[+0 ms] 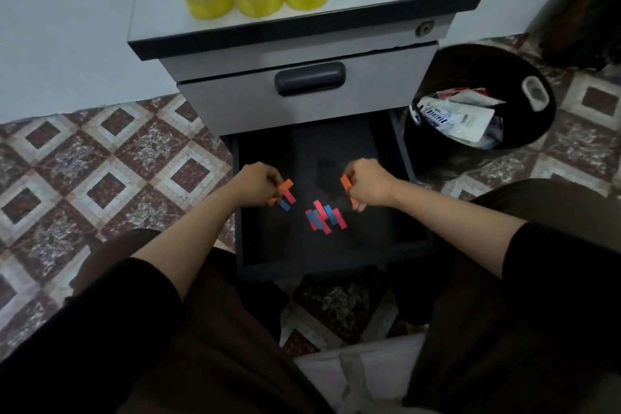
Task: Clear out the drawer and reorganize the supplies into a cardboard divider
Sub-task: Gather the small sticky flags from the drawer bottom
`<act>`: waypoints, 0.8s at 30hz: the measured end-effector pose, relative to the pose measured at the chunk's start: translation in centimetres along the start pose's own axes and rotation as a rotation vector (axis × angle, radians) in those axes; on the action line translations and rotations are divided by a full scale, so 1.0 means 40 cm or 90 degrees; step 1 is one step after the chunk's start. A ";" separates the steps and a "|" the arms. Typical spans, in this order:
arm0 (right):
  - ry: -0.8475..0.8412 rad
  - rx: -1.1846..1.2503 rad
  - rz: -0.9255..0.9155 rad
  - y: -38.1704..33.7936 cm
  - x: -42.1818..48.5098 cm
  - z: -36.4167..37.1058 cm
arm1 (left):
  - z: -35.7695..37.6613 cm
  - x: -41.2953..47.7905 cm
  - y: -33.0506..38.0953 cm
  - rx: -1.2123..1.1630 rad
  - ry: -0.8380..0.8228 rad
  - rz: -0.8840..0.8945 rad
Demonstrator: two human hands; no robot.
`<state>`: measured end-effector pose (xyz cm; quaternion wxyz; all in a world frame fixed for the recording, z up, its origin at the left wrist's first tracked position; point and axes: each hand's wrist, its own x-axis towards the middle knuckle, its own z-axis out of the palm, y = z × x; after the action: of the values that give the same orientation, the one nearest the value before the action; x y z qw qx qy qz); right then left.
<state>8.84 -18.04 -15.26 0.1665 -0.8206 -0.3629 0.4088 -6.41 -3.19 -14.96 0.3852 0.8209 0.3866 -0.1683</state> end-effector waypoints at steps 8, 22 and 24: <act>0.072 0.051 -0.038 -0.006 -0.065 -0.126 | 0.007 -0.054 0.074 -0.155 0.017 0.079; 0.026 0.124 -0.005 -0.012 -0.017 -0.134 | 0.027 0.005 0.111 -0.195 0.006 0.085; 0.038 0.149 -0.007 -0.020 -0.008 -0.133 | 0.027 0.009 0.129 -0.223 0.010 0.086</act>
<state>12.57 -17.61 -11.39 0.2743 -0.8053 -0.3121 0.4228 -2.20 -5.91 -13.25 0.5298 0.7667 0.3567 -0.0656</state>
